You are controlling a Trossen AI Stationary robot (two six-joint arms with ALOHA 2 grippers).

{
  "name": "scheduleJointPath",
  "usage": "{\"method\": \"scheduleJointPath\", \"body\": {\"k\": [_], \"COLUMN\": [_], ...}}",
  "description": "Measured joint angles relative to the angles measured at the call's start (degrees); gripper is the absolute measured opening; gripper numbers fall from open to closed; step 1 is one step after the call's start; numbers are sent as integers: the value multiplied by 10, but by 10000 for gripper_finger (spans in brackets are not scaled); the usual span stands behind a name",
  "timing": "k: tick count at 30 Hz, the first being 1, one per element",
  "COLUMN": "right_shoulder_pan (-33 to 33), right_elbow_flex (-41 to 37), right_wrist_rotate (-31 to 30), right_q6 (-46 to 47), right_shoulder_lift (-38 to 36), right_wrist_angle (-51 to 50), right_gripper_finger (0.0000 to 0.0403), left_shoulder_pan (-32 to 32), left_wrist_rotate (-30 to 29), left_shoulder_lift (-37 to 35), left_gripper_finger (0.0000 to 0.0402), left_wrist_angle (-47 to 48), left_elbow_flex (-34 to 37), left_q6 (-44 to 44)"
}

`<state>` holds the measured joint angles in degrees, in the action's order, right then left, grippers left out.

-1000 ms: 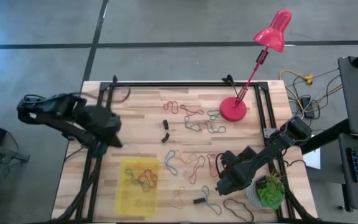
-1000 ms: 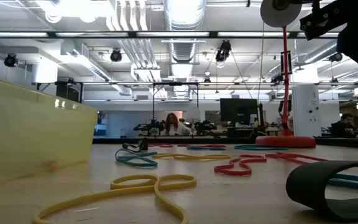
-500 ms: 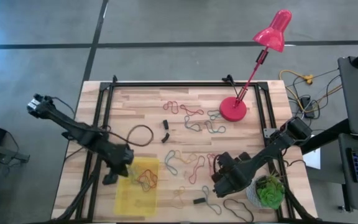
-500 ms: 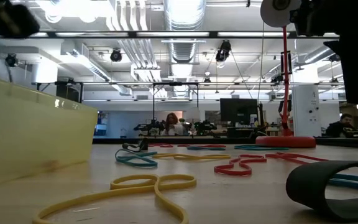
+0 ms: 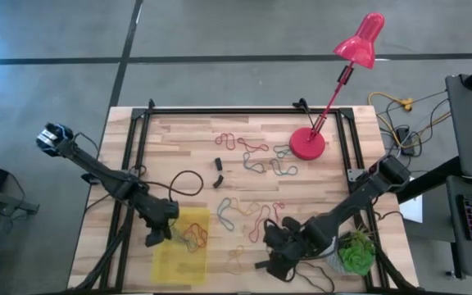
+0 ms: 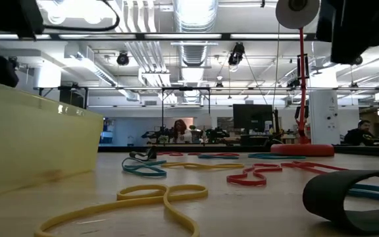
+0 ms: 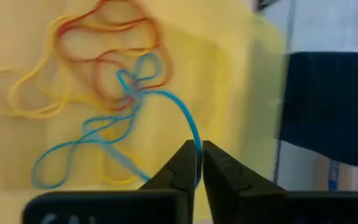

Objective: Pick and place rubber bands into bin
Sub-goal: Put the blue rubber band into the bin, then put the black rubber band into the bin

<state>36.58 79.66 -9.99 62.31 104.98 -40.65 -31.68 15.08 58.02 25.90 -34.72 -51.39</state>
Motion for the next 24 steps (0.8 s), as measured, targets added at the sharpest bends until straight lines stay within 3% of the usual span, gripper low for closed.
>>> {"method": "scheduleJointPath", "body": {"k": [5,13,18,24], "right_shoulder_pan": [-4,7,10,9], "right_elbow_flex": [6,14,67,136], "right_wrist_rotate": [47,72,73,46], "right_q6": [-13,-151,-251,-264], "right_shoulder_lift": [19,51,112,172], "right_wrist_angle": [-3,71,65,31], "right_gripper_finger": [184,242,283,313], "left_shoulder_pan": [0,-7,-38,-77], "left_wrist_rotate": [-23,0,11,3], "left_shoulder_lift": [5,-2,-2,0], "left_gripper_finger": [80,195,201,179], "left_wrist_angle": [5,-5,-16,-14], "left_elbow_flex": [16,6,-1,-1], "left_q6": [-67,-18,39,54]}}
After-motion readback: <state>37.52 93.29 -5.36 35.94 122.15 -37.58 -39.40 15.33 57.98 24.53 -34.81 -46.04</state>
